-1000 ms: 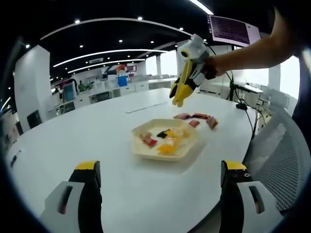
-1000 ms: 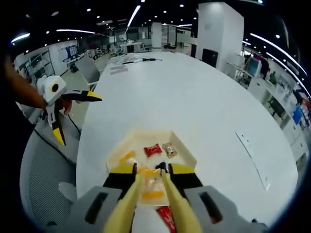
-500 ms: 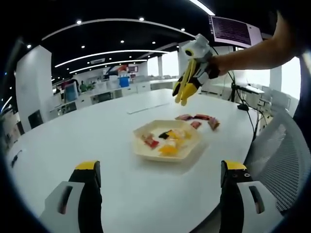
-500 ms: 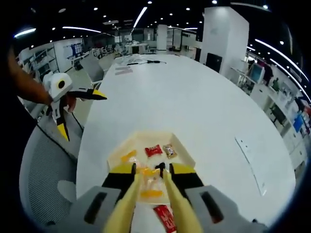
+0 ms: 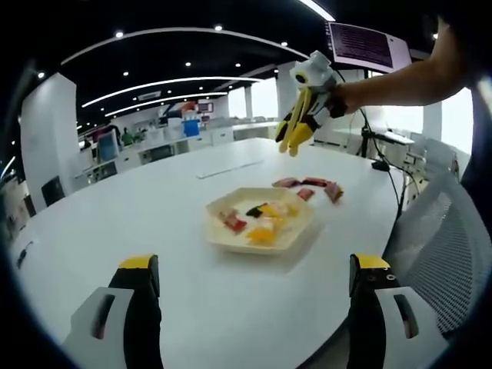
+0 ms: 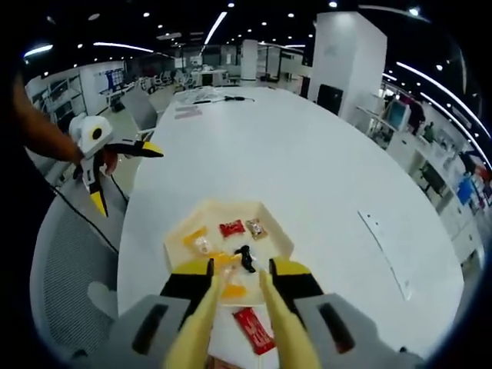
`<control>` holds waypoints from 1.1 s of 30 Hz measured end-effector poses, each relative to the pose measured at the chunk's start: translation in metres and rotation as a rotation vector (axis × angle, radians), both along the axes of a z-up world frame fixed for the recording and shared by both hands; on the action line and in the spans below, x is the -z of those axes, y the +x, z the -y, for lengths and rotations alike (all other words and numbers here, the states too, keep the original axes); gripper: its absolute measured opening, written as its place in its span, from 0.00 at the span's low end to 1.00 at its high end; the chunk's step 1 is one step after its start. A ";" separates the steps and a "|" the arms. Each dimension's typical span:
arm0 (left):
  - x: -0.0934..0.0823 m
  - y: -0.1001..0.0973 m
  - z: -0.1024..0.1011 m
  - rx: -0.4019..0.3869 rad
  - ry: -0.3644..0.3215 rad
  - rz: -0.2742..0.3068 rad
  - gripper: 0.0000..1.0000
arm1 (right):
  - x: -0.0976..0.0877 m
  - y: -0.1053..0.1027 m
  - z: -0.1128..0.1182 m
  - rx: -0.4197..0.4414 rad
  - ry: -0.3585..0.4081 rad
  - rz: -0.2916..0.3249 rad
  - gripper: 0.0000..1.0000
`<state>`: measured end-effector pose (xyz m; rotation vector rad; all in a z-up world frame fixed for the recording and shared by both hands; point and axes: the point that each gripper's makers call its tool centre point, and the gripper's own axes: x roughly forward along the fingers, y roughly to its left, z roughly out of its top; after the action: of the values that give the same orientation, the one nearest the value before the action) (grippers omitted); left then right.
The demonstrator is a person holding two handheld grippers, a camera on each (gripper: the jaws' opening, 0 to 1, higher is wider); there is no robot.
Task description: Place the target food into the container with the food tongs after gripping and lifting it, then release it inside without dropping or visibly crushing the food.
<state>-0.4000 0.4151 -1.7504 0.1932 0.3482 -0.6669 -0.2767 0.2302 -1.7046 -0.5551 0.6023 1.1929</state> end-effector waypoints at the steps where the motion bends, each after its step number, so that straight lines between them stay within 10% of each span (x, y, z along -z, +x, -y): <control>1: 0.000 0.000 0.000 -0.001 0.002 -0.001 1.00 | 0.000 0.000 0.002 0.000 -0.004 0.004 0.28; 33: 0.004 0.001 -0.003 -0.012 0.007 -0.014 1.00 | -0.004 -0.004 0.071 0.038 -0.001 0.056 0.28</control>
<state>-0.3989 0.4179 -1.7542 0.1934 0.3653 -0.6558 -0.2809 0.1597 -1.7004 -0.5743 0.5631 1.1380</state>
